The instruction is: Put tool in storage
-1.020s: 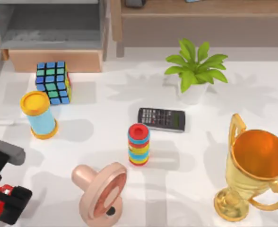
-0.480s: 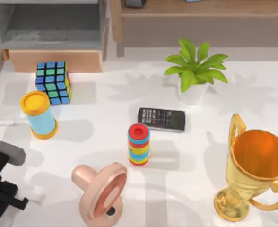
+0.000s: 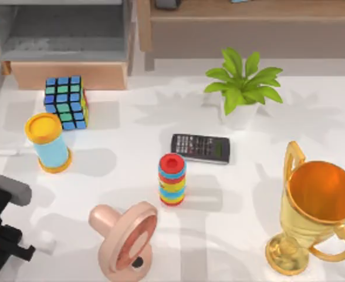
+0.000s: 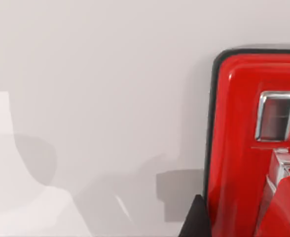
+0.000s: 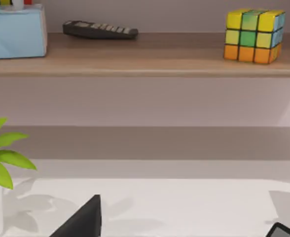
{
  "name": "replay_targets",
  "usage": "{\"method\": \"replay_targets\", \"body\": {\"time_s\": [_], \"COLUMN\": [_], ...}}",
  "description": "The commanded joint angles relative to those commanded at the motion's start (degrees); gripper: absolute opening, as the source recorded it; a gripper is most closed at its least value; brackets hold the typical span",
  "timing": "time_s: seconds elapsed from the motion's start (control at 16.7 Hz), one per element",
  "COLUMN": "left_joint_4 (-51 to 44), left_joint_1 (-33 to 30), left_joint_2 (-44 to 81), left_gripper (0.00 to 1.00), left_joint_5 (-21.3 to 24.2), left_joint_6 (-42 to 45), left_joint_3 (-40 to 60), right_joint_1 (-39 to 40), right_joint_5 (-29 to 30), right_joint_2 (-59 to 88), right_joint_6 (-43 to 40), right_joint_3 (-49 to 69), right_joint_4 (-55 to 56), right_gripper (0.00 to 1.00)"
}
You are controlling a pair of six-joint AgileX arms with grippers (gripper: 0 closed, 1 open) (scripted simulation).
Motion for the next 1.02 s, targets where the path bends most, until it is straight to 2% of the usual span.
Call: {"method": "replay_targets", "body": {"time_s": [0.3, 0.66, 1.02], "left_joint_4": [-1.0, -8.62, -7.62], "left_joint_1": [0.0, -0.1, 0.45], "left_joint_2": [-0.57, -4.35, -4.63], "left_gripper": [0.0, 0.0, 0.0], "left_joint_5": [0.06, 0.04, 0.0], "left_joint_6": [-0.01, -0.11, -0.03], "left_joint_3": [0.62, 4.36, 5.98], "right_joint_1": [0.0, 0.0, 0.0], "right_joint_5": [0.0, 0.0, 0.0], "right_joint_2": [0.0, 0.0, 0.0], "right_joint_6": [0.0, 0.0, 0.0], "right_joint_3": [0.0, 0.0, 0.0], "right_joint_4": [0.0, 0.0, 0.0], "right_gripper": [1.0, 1.0, 1.0]}}
